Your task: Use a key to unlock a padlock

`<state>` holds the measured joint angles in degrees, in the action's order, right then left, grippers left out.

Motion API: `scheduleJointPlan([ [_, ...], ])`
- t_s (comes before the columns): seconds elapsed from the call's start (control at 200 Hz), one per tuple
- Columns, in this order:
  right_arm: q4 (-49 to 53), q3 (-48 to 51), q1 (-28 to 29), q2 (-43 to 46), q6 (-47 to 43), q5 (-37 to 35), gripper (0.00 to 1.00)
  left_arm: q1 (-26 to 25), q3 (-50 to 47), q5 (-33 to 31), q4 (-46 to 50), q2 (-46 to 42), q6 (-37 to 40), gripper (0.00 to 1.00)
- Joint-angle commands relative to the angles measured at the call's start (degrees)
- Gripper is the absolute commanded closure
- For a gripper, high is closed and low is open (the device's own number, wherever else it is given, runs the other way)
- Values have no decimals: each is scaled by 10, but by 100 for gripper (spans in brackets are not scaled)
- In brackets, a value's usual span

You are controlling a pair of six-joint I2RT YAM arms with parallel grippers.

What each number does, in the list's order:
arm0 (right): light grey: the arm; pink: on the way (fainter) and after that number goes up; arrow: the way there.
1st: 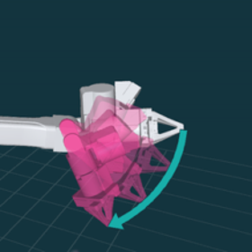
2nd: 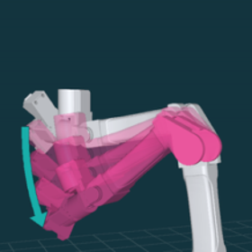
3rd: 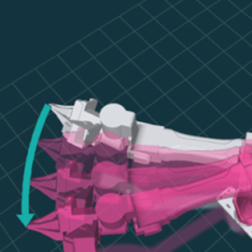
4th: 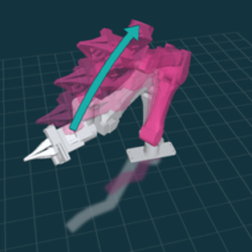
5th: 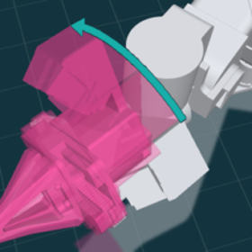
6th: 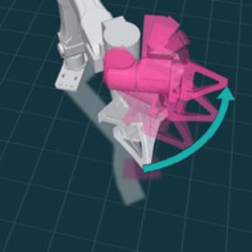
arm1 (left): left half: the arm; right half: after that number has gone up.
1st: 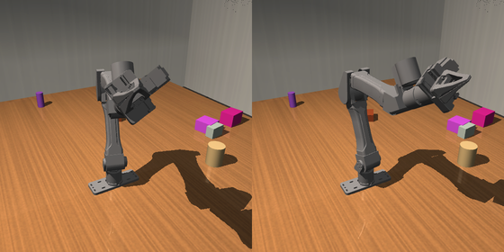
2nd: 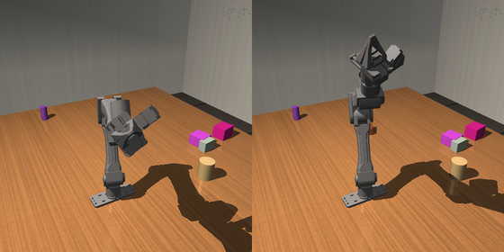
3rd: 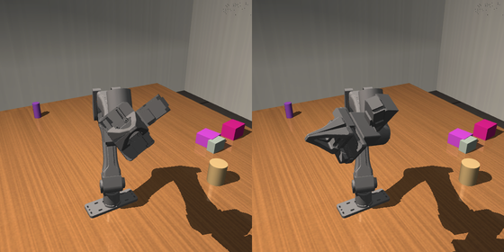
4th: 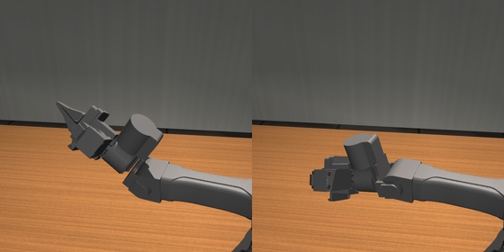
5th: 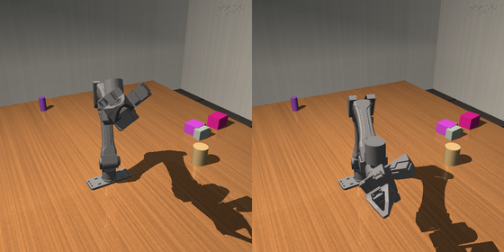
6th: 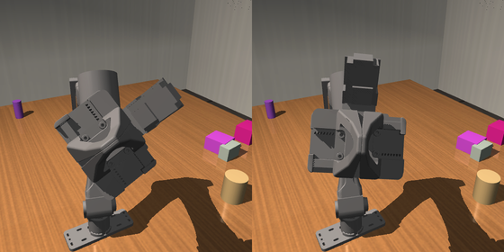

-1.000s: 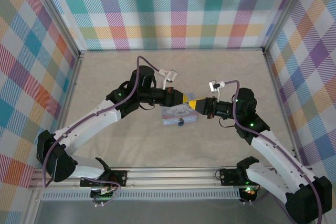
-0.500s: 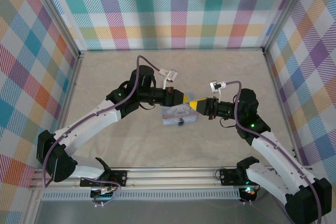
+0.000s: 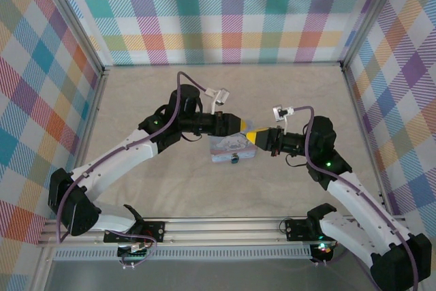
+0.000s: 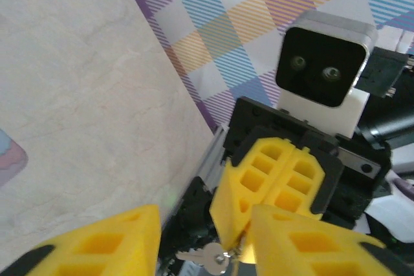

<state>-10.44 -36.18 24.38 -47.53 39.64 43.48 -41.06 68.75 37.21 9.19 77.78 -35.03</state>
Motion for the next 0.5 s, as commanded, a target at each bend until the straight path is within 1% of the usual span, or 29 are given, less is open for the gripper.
scheduleJointPlan([
  [0.0, 33, -9, -2, 15, -27, -28, 100, 13, -21, -38, 14, -34, 1, 49],
  [0.08, 64, -18, -8, 17, -39, -51, 100, 15, -37, -69, 31, -48, 4, 44],
  [0.175, 127, -36, -12, 14, -68, -108, 100, 15, -60, -113, 62, -61, 15, 39],
  [0.205, 147, -42, -12, 13, -77, -132, 100, 15, -71, -129, 63, -64, 14, 36],
  [0.245, 171, -49, -13, 10, -86, -166, 100, 16, -88, -153, 90, -69, 10, 33],
  [0.35, 233, -67, -13, -6, -117, -260, 100, 15, -128, -206, 117, -70, 4, 31],
  [0.395, 258, -75, -13, -20, -130, -295, 100, 15, -149, -218, 114, -71, -3, 31],
  [0.495, 295, -87, -13, -50, -149, -369, 100, 15, -187, -242, 92, -65, -21, 26],
])
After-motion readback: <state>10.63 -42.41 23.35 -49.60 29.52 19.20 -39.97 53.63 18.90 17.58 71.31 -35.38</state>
